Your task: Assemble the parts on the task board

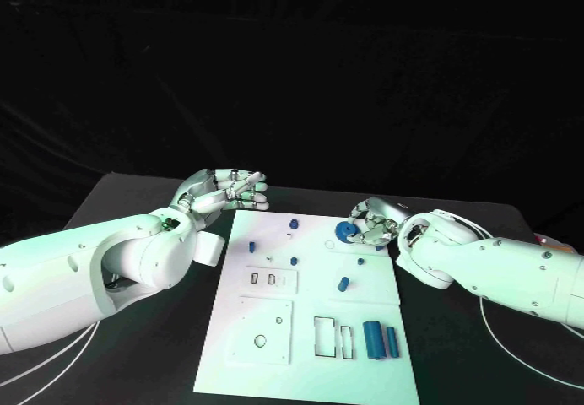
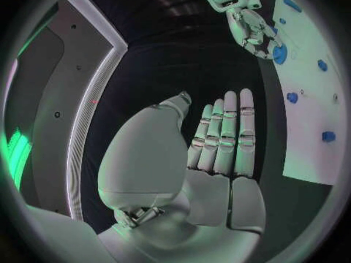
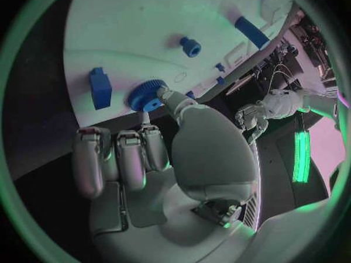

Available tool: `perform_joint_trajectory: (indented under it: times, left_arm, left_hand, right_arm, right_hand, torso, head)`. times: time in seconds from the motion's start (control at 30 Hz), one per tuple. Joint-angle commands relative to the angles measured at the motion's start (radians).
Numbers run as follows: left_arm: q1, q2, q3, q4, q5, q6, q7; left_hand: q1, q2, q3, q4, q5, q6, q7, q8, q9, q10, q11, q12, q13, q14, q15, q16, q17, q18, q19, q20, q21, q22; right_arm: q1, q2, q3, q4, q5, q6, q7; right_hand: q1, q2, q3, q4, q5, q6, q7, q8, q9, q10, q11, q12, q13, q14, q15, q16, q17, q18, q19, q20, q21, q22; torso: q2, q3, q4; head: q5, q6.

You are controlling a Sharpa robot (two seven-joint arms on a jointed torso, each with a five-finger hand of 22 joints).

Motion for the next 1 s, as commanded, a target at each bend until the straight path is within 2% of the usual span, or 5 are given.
perform_joint_trajectory:
  times: [0.03, 0.3, 0.47, 0.7, 1.0]
  left_arm:
    - [0.0, 0.002, 0.001, 0.001, 0.003, 0.018, 0.004]
    - [0.0, 0.002, 0.001, 0.001, 0.003, 0.019, 0.002]
    - [0.0, 0.0, 0.001, 0.002, 0.003, 0.018, 0.002]
    - [0.0, -0.001, 0.001, 0.002, 0.003, 0.018, 0.001]
    - [0.0, -0.004, 0.001, 0.002, 0.003, 0.019, 0.0]
  left_hand:
    - [-0.006, 0.004, -0.004, -0.003, -0.005, -0.006, 0.001, -0.003, -0.002, -0.004, 0.001, -0.006, 0.001, -0.009, 0.0, 0.004, 0.001, 0.012, -0.004, 0.0, 0.004, -0.002]
    - [-0.006, 0.004, -0.004, -0.002, -0.005, -0.006, 0.001, -0.003, -0.002, -0.005, 0.001, -0.007, 0.001, -0.009, 0.0, 0.004, 0.001, 0.012, -0.004, 0.0, 0.004, -0.002]
    - [-0.007, 0.006, -0.003, -0.001, -0.005, -0.006, 0.001, -0.003, -0.001, -0.004, 0.001, -0.007, 0.001, -0.009, 0.0, 0.005, 0.002, 0.012, -0.004, 0.0, 0.004, -0.002]
    - [-0.006, 0.007, -0.003, -0.001, -0.005, -0.006, 0.001, -0.003, -0.001, -0.004, 0.001, -0.007, 0.001, -0.009, 0.0, 0.005, 0.003, 0.012, -0.004, 0.0, 0.004, -0.002]
    - [-0.006, 0.008, -0.002, -0.002, -0.005, -0.006, 0.001, -0.003, -0.001, -0.004, 0.001, -0.007, 0.001, -0.01, 0.0, 0.005, 0.003, 0.012, -0.004, 0.0, 0.004, -0.002]
  right_arm:
    - [-0.005, 0.003, -0.003, 0.002, -0.027, 0.009, -0.02]
    - [-0.005, 0.006, -0.003, 0.004, -0.047, 0.0, -0.044]
    - [-0.005, 0.006, -0.003, 0.006, -0.071, -0.005, -0.057]
    - [-0.006, 0.003, -0.003, 0.025, -0.126, -0.04, -0.071]
    - [-0.006, -0.014, 0.001, 0.097, -0.214, -0.124, -0.07]
  right_hand:
    - [0.002, 0.002, 0.006, 0.001, -0.003, 0.02, 0.0, 0.01, 0.003, 0.008, 0.0, 0.009, 0.074, 0.085, 0.005, 0.007, 0.175, -0.017, 0.012, 0.006, 0.003, 0.132]
    - [-0.007, 0.023, 0.048, 0.012, -0.022, 0.122, -0.033, 0.042, 0.014, 0.043, -0.028, 0.032, 0.11, 0.087, -0.018, 0.009, 0.187, -0.024, 0.032, -0.012, 0.023, 0.161]
    - [-0.01, 0.022, 0.06, 0.012, -0.028, 0.145, -0.042, 0.046, 0.018, 0.05, -0.037, 0.036, 0.116, 0.088, -0.026, 0.01, 0.19, -0.025, 0.036, -0.02, 0.026, 0.167]
    - [-0.01, 0.008, 0.065, 0.006, -0.027, 0.155, -0.048, 0.045, 0.021, 0.053, -0.042, 0.037, 0.119, 0.088, -0.031, 0.01, 0.192, -0.027, 0.041, -0.026, 0.032, 0.174]
    - [-0.016, 0.003, 0.074, 0.006, -0.006, 0.159, -0.049, 0.041, 0.022, 0.058, -0.044, 0.039, 0.124, 0.089, -0.034, 0.011, 0.196, -0.03, 0.048, -0.029, 0.038, 0.184]
  torso:
    - [0.0, -0.0007, 0.0005]
    - [0.0, 0.0004, -0.0003]
    - [0.0, -0.0003, -0.0003]
    - [0.0, 0.0008, -0.0008]
    - [-0.002, 0.0006, -0.003]
  head:
    - [0.0, -0.001]
    - [0.002, -0.004]
    - [-0.001, -0.005]
    - [0.001, -0.005]
    - [0.001, -0.002]
